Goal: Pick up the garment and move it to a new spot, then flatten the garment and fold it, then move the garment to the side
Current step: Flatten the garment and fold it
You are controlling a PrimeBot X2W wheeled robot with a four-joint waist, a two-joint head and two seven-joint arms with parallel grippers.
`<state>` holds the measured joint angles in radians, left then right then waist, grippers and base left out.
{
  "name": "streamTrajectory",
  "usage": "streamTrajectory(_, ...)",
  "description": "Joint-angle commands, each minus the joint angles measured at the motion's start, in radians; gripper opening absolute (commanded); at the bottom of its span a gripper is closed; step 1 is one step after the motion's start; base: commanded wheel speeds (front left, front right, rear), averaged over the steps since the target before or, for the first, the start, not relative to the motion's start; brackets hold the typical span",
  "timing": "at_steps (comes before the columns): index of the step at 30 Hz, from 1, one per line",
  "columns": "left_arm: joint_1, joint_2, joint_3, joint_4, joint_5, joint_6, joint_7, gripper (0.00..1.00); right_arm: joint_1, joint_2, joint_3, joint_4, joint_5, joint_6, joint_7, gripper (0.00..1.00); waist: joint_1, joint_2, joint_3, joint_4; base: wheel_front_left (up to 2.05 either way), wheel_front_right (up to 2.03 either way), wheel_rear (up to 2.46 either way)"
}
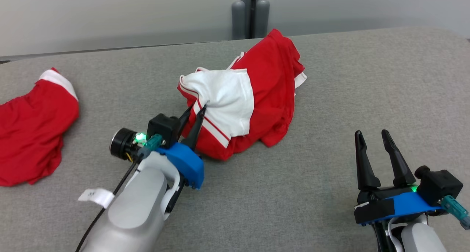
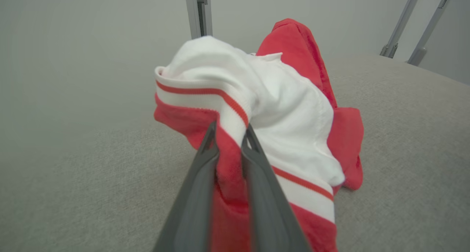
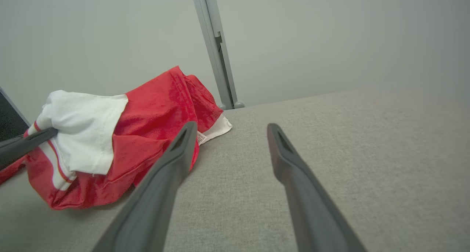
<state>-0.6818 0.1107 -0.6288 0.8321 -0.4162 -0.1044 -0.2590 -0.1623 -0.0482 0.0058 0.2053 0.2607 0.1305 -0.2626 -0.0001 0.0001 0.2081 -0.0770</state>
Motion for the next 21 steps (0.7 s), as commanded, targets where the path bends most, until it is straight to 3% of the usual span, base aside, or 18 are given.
streamTrajectory(1,0.057,0.018,0.009,-0.063,0.014,0.017,-0.007,0.0,0.01,-0.004,0.001,0.001,-0.009,0.0,-0.003,1.0,0.0001,-0.0001,-0.004,0.026,0.0,0.0,0.0)
streamTrajectory(6,0.244,0.063,0.031,-0.225,0.037,0.049,-0.007,0.0,0.021,-0.004,0.009,0.008,-0.011,0.0,-0.003,1.0,0.0001,-0.0001,-0.025,0.065,0.0,0.0,0.0)
streamTrajectory(14,0.455,0.071,0.006,-0.344,0.036,0.057,-0.007,0.0,0.045,-0.004,0.008,0.017,-0.014,0.0,-0.003,1.0,0.0001,-0.0001,-0.049,0.097,0.0,0.0,0.0)
streamTrajectory(15,0.471,0.069,0.003,-0.354,0.033,0.055,-0.007,0.15,0.047,-0.004,0.007,0.019,-0.012,0.0,-0.003,1.0,0.0001,-0.0001,-0.052,0.1,0.0,0.0,0.0)
streamTrajectory(16,0.481,0.068,0.002,-0.364,0.034,0.059,-0.007,0.91,0.046,-0.004,0.01,0.021,-0.011,0.0,-0.003,1.0,0.0001,-0.0001,-0.055,0.1,0.0,0.0,0.0)
streamTrajectory(17,0.487,0.067,0.009,-0.381,0.038,0.065,-0.008,1.0,0.045,-0.004,0.012,0.022,-0.01,0.0,-0.003,1.0,0.0001,-0.0001,-0.058,0.1,0.0,0.0,0.0)
streamTrajectory(21,0.502,0.067,0.053,-0.476,0.059,0.086,-0.008,1.0,0.05,-0.004,0.015,0.028,-0.008,0.0,-0.003,1.0,0.0001,-0.0001,-0.073,0.1,0.0,0.0,0.0)
